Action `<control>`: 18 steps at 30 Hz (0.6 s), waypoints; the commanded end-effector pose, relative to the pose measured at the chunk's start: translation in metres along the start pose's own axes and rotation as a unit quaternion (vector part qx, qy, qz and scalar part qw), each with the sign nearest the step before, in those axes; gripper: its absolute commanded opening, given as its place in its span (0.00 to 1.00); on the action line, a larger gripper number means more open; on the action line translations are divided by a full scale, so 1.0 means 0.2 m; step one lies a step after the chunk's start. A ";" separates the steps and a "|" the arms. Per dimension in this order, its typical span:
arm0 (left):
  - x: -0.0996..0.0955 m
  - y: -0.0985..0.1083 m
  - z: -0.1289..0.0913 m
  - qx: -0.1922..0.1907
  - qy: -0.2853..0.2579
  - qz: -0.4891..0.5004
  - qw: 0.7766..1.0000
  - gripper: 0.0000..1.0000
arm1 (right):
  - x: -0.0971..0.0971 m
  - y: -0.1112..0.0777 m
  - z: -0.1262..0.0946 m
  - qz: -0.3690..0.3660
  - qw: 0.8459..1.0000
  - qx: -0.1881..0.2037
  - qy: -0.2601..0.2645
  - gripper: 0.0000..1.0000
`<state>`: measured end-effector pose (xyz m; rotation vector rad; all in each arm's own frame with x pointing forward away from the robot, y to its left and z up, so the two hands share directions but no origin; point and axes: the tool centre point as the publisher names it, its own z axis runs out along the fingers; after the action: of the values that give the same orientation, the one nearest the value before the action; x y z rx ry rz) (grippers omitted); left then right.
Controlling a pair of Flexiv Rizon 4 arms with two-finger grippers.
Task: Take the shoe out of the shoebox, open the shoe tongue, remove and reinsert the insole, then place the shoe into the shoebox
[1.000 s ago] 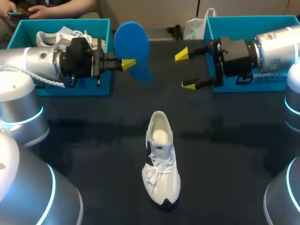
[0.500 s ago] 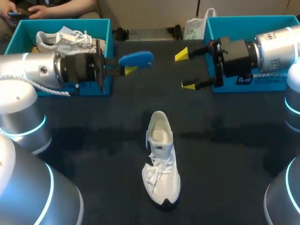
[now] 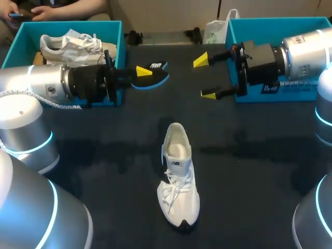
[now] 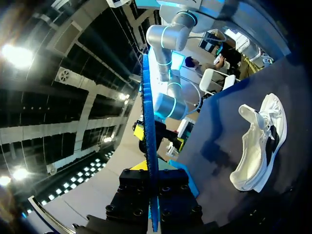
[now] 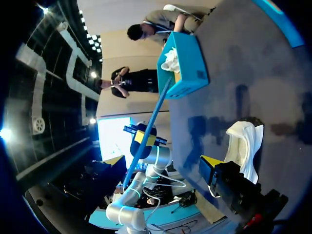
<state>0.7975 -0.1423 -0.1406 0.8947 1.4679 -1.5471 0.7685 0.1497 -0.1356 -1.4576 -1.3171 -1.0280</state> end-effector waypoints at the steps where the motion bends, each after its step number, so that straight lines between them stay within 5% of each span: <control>1: 0.01 0.02 0.05 -0.023 -0.003 0.042 0.999 0.00 | 0.00 0.00 0.01 0.000 1.000 -0.001 0.000 1.00; 18: 0.02 0.09 0.10 -0.060 0.004 0.174 0.983 0.00 | 0.01 -0.01 0.03 -0.004 1.000 0.001 -0.006 1.00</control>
<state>0.8100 -0.1580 -0.1473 1.0304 1.3170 -1.1881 0.7679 0.1509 -0.1358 -1.4557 -1.3238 -1.0283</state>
